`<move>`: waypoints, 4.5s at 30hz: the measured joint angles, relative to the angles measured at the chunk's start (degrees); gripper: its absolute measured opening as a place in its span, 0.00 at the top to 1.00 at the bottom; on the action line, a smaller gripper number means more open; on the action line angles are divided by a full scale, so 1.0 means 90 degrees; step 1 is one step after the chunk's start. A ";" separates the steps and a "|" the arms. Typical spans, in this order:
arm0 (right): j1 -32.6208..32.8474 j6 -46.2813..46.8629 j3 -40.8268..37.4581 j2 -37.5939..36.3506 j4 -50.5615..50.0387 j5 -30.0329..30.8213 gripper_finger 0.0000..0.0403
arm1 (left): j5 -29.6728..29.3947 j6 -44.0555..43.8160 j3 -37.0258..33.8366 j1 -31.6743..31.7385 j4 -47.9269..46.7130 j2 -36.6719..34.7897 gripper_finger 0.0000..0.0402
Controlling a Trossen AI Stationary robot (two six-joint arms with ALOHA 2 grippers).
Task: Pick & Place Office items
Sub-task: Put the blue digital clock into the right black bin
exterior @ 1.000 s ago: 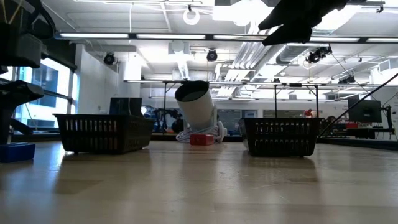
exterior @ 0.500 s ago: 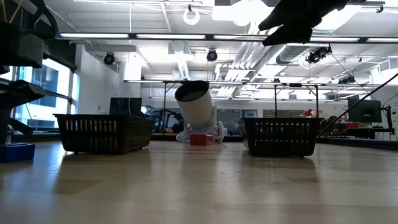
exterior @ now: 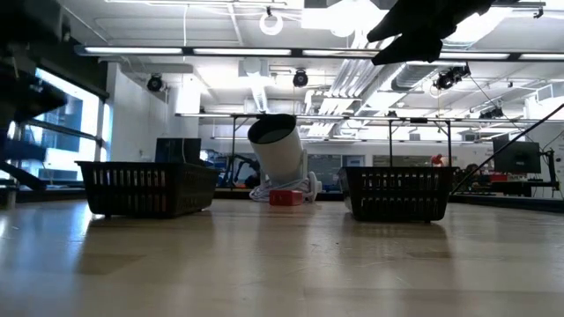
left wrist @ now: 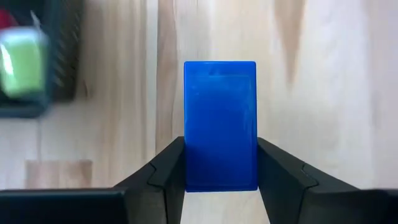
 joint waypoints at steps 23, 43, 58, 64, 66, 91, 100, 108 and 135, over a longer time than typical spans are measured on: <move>-0.0196 -0.0425 -0.0498 0.0205 0.1847 -0.0062 0.23 | -0.3954 0.4919 0.0030 0.0541 0.1927 -0.2159 0.63; -0.1492 0.0008 -0.0951 0.1992 0.5640 -0.2342 0.23 | -0.3929 0.6960 0.0343 0.2656 0.3801 0.0188 0.63; -0.1513 0.0210 -0.0520 0.2360 0.5654 -0.2459 0.23 | -0.5150 0.8812 0.1321 0.2735 0.3779 0.1004 0.63; -0.1511 0.0216 -0.0493 0.2470 0.5871 -0.2465 0.23 | -0.5225 0.9082 0.1366 0.2857 0.3905 0.1126 0.63; -0.1511 0.0215 -0.0493 0.2552 0.5910 -0.2465 0.23 | -0.5224 0.9137 0.1359 0.2895 0.3924 0.1126 0.63; -0.1525 0.0044 0.0236 0.3358 0.5911 -0.2849 0.23 | -0.5037 0.9254 0.1531 0.2926 0.3909 0.1126 0.63; -0.1528 -0.0007 0.0236 0.3358 0.5907 -0.2846 0.30 | -0.4902 0.9209 0.1531 0.2926 0.3909 0.1126 0.63; -0.1528 -0.0078 0.0236 0.3357 0.5911 -0.2849 0.51 | -0.4902 0.9209 0.1531 0.2925 0.3910 0.1126 0.63; -0.1693 0.0073 0.0231 0.3356 0.5916 -0.3320 0.88 | -0.4906 0.9214 0.1531 0.2909 0.3909 0.1126 0.63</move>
